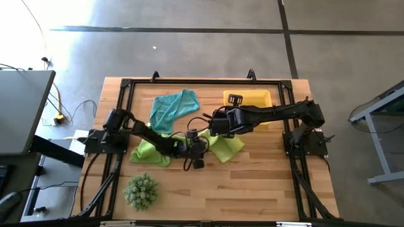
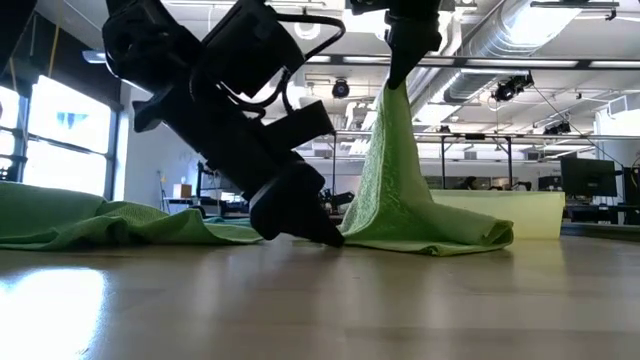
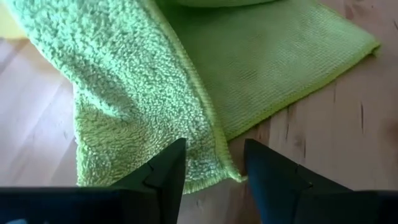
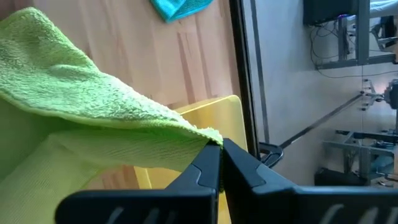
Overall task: Roll microfiber towels into tight, uniform cylinder then place into a basket
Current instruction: Roll the light green towel
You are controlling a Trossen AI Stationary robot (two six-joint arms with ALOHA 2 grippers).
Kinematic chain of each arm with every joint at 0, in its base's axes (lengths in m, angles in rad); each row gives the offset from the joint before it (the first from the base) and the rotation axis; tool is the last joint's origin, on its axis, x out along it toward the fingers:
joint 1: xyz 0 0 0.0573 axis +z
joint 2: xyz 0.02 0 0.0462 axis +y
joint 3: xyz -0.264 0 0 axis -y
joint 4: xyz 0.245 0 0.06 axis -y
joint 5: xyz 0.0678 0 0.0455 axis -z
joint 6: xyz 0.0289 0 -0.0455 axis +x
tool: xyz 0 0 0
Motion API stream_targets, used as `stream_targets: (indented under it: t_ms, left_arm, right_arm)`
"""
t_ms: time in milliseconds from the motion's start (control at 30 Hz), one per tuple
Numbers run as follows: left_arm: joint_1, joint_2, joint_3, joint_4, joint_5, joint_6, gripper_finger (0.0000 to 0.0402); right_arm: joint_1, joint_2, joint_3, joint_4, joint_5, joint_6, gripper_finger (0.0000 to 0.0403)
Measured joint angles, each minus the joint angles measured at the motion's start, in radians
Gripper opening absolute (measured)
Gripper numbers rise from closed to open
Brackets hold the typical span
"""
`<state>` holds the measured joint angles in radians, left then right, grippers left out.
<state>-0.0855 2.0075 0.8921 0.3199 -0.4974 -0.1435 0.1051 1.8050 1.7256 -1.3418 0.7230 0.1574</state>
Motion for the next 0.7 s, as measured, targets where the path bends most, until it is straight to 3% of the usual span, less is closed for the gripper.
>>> stream_targets:
  t_ms: [167,433,700]
  left_arm:
    - [0.003,0.0,0.001,-0.026,0.024,-0.04,0.0118]
    - [0.005,-0.005,0.0,-0.042,0.091,-0.09,0.001]
    - [-0.001,-0.117,-0.012,-0.139,0.103,-0.072,0.0002]
  right_arm:
    - [0.0,0.0,0.0,0.0,-0.029,-0.001,0.0]
    - [0.0,0.0,0.0,0.0,-0.156,-0.007,0.0]
    - [0.007,-0.023,-0.001,-0.014,-0.227,-0.087,0.0]
